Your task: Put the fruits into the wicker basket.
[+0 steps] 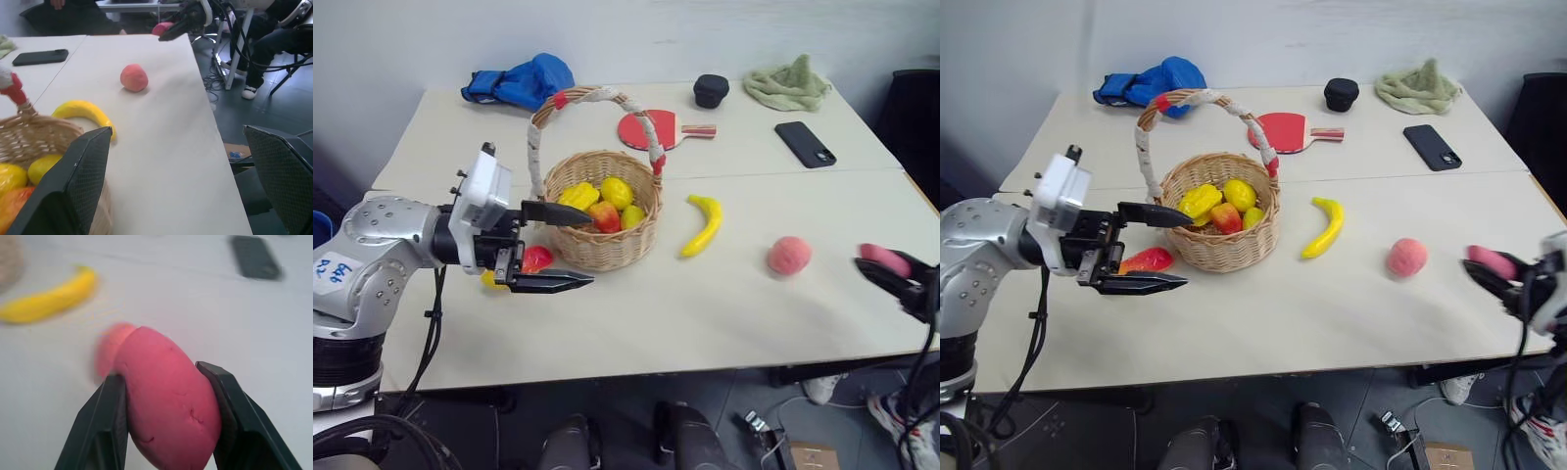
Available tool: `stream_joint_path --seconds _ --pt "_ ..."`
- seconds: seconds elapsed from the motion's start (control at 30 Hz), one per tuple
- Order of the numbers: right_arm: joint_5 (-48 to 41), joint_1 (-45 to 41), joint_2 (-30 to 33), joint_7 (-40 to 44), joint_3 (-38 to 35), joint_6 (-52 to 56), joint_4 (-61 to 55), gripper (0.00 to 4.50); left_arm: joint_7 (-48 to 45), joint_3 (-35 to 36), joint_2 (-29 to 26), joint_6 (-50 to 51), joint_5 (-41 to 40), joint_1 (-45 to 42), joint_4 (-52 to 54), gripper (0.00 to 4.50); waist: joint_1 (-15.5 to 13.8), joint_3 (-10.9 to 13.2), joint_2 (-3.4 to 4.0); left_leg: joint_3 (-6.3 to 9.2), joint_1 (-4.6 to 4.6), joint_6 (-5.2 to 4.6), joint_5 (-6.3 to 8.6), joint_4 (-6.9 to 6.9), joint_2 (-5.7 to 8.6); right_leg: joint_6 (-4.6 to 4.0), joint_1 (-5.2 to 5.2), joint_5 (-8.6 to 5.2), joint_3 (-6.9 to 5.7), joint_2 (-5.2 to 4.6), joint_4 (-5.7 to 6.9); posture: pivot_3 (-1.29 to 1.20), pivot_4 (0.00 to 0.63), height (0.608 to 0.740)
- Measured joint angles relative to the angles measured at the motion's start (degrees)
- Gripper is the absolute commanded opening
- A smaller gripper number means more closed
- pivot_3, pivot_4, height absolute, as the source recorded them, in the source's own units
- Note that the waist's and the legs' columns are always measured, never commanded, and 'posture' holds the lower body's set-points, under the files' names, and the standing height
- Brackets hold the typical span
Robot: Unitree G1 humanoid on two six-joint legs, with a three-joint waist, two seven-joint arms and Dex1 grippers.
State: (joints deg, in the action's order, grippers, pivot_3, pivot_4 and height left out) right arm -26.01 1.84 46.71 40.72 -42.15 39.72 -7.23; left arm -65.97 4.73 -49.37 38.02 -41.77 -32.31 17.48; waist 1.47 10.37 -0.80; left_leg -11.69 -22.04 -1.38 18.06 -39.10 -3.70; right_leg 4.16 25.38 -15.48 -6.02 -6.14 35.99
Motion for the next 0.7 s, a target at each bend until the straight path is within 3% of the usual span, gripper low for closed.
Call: stream_joint_path --seconds 0.17,0.3,0.43,0.53,0.7 --pt "5.73 -7.13 -0.08 -5.73 7.59 -3.44 13.51 1.77 -1.35 -2.83 0.07 -2.57 3.28 0.04 -0.52 4.50 0.93 0.00 0.02 -0.03 0.02 0.06 -0.03 0.05 -0.03 -0.02 0.06 -0.01 0.12 0.13 0.00 0.00 0.150 0.740" --pt "9.09 -12.57 -1.79 -7.20 13.04 -10.19 26.21 2.98 -0.78 -3.58 0.64 -4.35 5.62 0.14 -1.39 4.50 0.75 0.00 0.02 -0.04 0.00 0.08 -0.06 0.03 -0.04 -0.02 0.06 -0.01 0.13 0.16 -0.02 0.00 0.150 0.740" --pt "9.01 -13.83 -1.47 -6.51 13.00 -12.93 30.63 4.37 -0.23 -3.49 1.00 -4.74 6.09 1.40 -1.41 4.50 0.35 0.01 0.04 -0.07 0.01 0.07 -0.07 0.00 -0.05 0.00 0.04 0.00 0.20 0.16 -0.01 0.00 0.150 0.740" --pt "7.23 -11.62 -0.25 -3.89 12.33 -11.96 27.46 4.45 0.19 -2.40 0.66 -4.49 5.85 2.02 -0.78 4.50 0.17 0.03 0.13 -0.06 0.01 0.07 -0.07 0.01 -0.07 0.00 0.06 0.00 0.21 0.15 -0.01 0.00 0.150 0.740" --pt "1.01 -7.65 8.17 4.12 8.65 -5.65 11.40 4.45 0.56 1.04 -2.87 -4.69 6.42 6.17 -0.34 4.50 0.38 -0.01 0.41 -0.04 0.05 0.13 -0.04 0.03 -0.13 -0.01 0.10 -0.01 0.26 0.24 0.00 0.00 0.150 0.740"
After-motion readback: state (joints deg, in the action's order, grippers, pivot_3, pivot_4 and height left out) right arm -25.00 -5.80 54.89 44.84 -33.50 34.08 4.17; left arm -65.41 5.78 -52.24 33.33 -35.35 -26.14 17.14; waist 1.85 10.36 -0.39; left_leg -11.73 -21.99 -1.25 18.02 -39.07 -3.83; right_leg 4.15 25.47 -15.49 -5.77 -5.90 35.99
